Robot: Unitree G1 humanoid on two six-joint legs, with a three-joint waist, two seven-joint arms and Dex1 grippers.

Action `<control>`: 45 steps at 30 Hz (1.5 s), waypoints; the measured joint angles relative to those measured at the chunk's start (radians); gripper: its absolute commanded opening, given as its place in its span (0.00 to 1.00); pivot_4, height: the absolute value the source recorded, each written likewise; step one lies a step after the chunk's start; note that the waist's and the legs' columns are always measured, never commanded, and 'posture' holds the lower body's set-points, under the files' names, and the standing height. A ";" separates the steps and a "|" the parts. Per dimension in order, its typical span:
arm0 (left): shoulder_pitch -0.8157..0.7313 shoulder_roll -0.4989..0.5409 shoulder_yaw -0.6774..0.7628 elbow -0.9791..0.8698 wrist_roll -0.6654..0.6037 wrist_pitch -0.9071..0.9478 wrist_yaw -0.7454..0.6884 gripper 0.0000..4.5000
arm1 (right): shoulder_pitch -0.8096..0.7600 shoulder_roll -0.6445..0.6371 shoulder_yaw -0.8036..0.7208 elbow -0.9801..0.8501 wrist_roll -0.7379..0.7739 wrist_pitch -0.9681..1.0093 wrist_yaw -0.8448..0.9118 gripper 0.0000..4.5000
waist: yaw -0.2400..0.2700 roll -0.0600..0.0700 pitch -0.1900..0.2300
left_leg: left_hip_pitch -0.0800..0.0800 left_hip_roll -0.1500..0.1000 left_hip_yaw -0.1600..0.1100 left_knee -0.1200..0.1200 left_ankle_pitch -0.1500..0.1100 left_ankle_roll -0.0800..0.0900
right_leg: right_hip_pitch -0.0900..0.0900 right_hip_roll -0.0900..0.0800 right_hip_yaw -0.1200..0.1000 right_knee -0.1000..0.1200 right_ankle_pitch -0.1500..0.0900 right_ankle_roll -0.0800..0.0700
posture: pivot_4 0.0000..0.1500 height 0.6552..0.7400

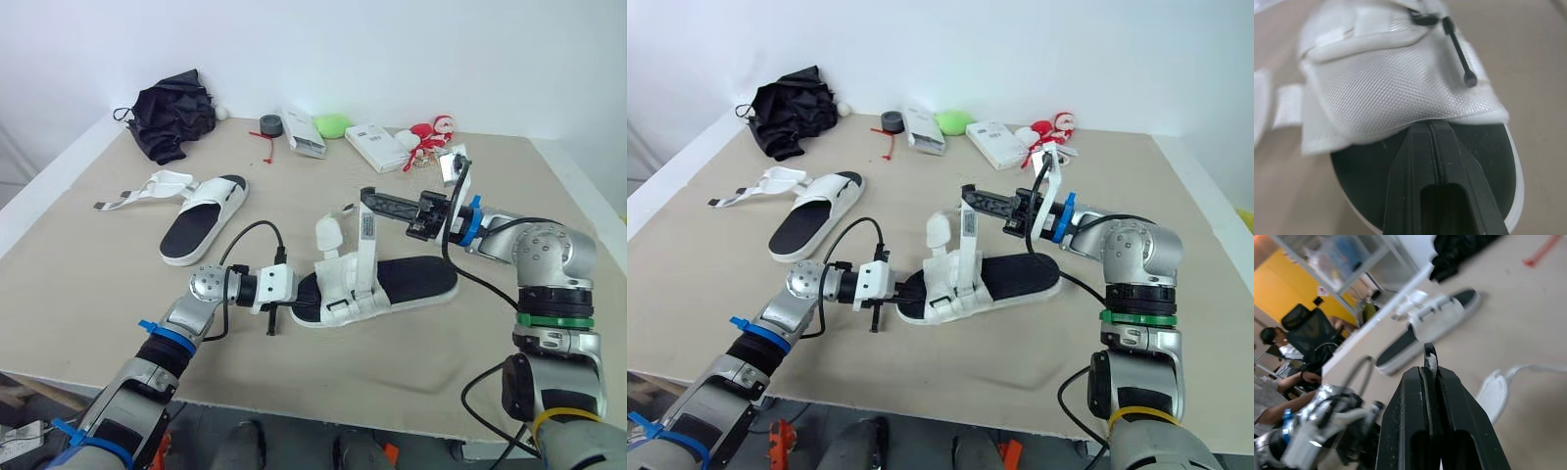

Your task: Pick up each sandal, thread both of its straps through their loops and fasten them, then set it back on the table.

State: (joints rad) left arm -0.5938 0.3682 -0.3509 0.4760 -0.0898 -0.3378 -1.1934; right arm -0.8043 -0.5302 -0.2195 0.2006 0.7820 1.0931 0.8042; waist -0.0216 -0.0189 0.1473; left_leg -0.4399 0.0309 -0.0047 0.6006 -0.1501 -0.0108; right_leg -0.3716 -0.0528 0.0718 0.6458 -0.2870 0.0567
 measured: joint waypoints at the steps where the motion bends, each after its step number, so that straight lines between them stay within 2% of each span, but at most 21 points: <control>1: 0.000 0.000 0.000 0.000 0.000 0.000 -0.001 0.00 | 0.007 0.001 -0.006 -0.002 0.001 0.000 -0.006 0.01 | 0.000 0.000 0.000 | 0.000 0.000 0.000 0.000 0.000 0.000 | 0.000 0.000 0.000 0.000 0.000 0.000 | 1.00 0.98; 3: 0.000 0.000 0.000 -0.001 0.000 0.000 -0.002 0.00 | 0.011 0.001 -0.005 -0.002 -0.005 -0.001 -0.020 0.01 | 0.000 0.000 0.000 | 0.000 0.000 0.000 0.000 0.000 0.000 | 0.000 0.000 0.000 0.000 0.000 -0.001 | 1.00 0.98; 7: 0.000 0.002 0.000 -0.006 0.000 0.001 -0.008 0.00 | 0.057 0.007 0.092 0.025 -0.138 -0.073 -0.085 0.01 | -0.001 0.000 0.000 | 0.000 0.000 0.000 0.000 0.000 0.000 | 0.001 0.001 0.001 0.000 -0.001 -0.001 | 1.00 0.98; 10: 0.000 0.003 0.000 -0.007 0.000 0.002 -0.011 0.00 | 0.042 0.018 0.090 0.020 -0.120 -0.073 -0.067 0.01 | -0.001 0.000 0.000 | 0.000 0.000 0.000 -0.001 0.000 0.000 | 0.001 0.002 0.001 0.000 0.001 0.003 | 1.00 0.98; 20: 0.000 0.003 0.001 -0.007 0.000 0.008 -0.009 0.00 | -0.042 0.049 0.098 0.053 -0.116 -0.091 0.001 0.01 | -0.001 0.000 -0.001 | 0.001 0.001 -0.001 -0.001 0.000 0.000 | 0.000 0.002 0.001 0.001 0.000 0.001 | 1.00 0.98; 24: 0.001 0.003 0.001 -0.007 0.000 0.009 -0.008 0.00 | -0.045 0.054 0.134 0.114 -0.174 -0.133 -0.009 0.01 | -0.001 0.000 -0.001 | 0.001 0.001 -0.001 0.000 0.000 0.000 | 0.000 0.002 0.001 0.001 0.000 0.000 | 1.00 0.98; 28: 0.002 0.003 0.000 -0.009 0.000 0.009 -0.008 0.00 | -0.045 0.071 0.223 0.241 -0.297 -0.213 -0.037 0.01 | -0.001 0.000 -0.001 | 0.001 0.001 -0.001 -0.001 0.000 0.000 | 0.000 0.003 0.001 0.001 0.000 0.001 | 1.00 0.98; 31: 0.003 0.003 0.000 -0.008 0.000 0.012 -0.006 0.00 | -0.052 0.079 0.229 0.309 -0.321 -0.258 -0.039 0.01 | -0.001 0.000 -0.001 | 0.002 0.001 -0.001 0.000 0.000 0.000 | 0.001 0.003 0.001 0.001 0.001 0.002 | 1.00 0.98; 32: 0.003 0.003 0.001 -0.008 0.000 0.014 -0.003 0.00 | -0.059 0.081 0.229 0.338 -0.326 -0.269 -0.039 0.13 | -0.002 0.000 -0.001 | 0.003 0.001 -0.001 0.000 0.000 0.000 | 0.001 0.003 0.001 0.001 0.001 0.002 | 1.00 0.98; 33: 0.004 0.003 0.000 -0.009 0.000 0.017 -0.001 0.00 | -0.066 0.083 0.229 0.363 -0.332 -0.278 -0.039 0.17 | -0.002 0.000 -0.002 | 0.003 0.001 -0.001 0.000 0.000 0.000 | 0.001 0.003 0.001 0.001 0.001 0.002 | 1.00 0.98; 35: 0.006 0.003 0.000 -0.011 0.000 0.018 0.003 0.00 | -0.074 0.078 0.233 0.425 -0.378 -0.302 -0.060 0.34 | -0.002 0.000 -0.002 | 0.003 0.001 -0.002 0.000 0.000 0.000 | 0.001 0.003 0.001 0.001 0.001 0.000 | 1.00 0.98; 38: 0.009 0.005 0.000 -0.019 0.000 0.018 0.000 0.00 | -0.073 0.056 0.254 0.446 -0.418 -0.311 -0.060 0.50 | -0.002 0.001 -0.002 | 0.003 0.001 -0.001 0.000 0.000 0.000 | 0.001 0.003 0.001 0.001 0.000 0.001 | 1.00 0.98; 39: 0.010 0.005 0.000 -0.020 0.000 0.018 -0.003 0.00 | -0.073 0.051 0.262 0.444 -0.429 -0.310 -0.053 0.61 | -0.002 0.001 -0.003 | 0.003 0.001 -0.001 -0.001 0.000 -0.001 | 0.001 0.003 0.001 0.001 0.000 0.002 | 1.00 0.98; 40: 0.012 0.006 0.000 -0.025 0.000 0.018 -0.013 0.00 | -0.053 0.033 0.316 0.383 -0.466 -0.310 -0.009 0.77 | -0.001 0.001 -0.004 | 0.003 0.001 -0.003 -0.001 -0.001 -0.001 | 0.001 0.004 0.001 0.001 -0.001 0.004 | 1.00 0.98; 41: 0.012 0.006 0.000 -0.025 0.000 0.018 -0.013 0.00 | -0.053 0.033 0.317 0.382 -0.467 -0.310 -0.009 0.81 | -0.001 0.002 -0.005 | 0.003 0.001 -0.003 -0.001 -0.001 -0.002 | 0.002 0.005 0.001 0.001 -0.002 0.004 | 1.00 0.98; 42: 0.014 0.006 0.000 -0.025 0.000 0.018 -0.015 0.00 | -0.042 0.029 0.340 0.348 -0.480 -0.309 0.006 0.95 | -0.001 0.002 -0.008 | 0.003 0.001 -0.005 -0.002 -0.002 -0.002 | 0.002 0.007 0.001 0.001 -0.002 0.005 | 1.00 0.98; 45: 0.015 0.008 0.000 -0.025 0.000 0.018 -0.015 0.00 | -0.030 0.025 0.351 0.305 -0.499 -0.304 0.018 0.99 | -0.001 0.002 -0.009 | 0.003 0.002 -0.006 -0.002 -0.002 -0.002 | 0.002 0.008 0.001 0.002 -0.003 0.005 | 1.00 0.98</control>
State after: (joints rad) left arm -0.5789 0.3759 -0.3507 0.4514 -0.0896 -0.3195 -1.2081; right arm -0.8344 -0.5057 0.1319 0.5052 0.2831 0.7895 0.8219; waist -0.0224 -0.0168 0.1387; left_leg -0.4372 0.0325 -0.0112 0.5988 -0.1521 -0.0127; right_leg -0.3692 -0.0445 0.0731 0.6476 -0.2896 0.0612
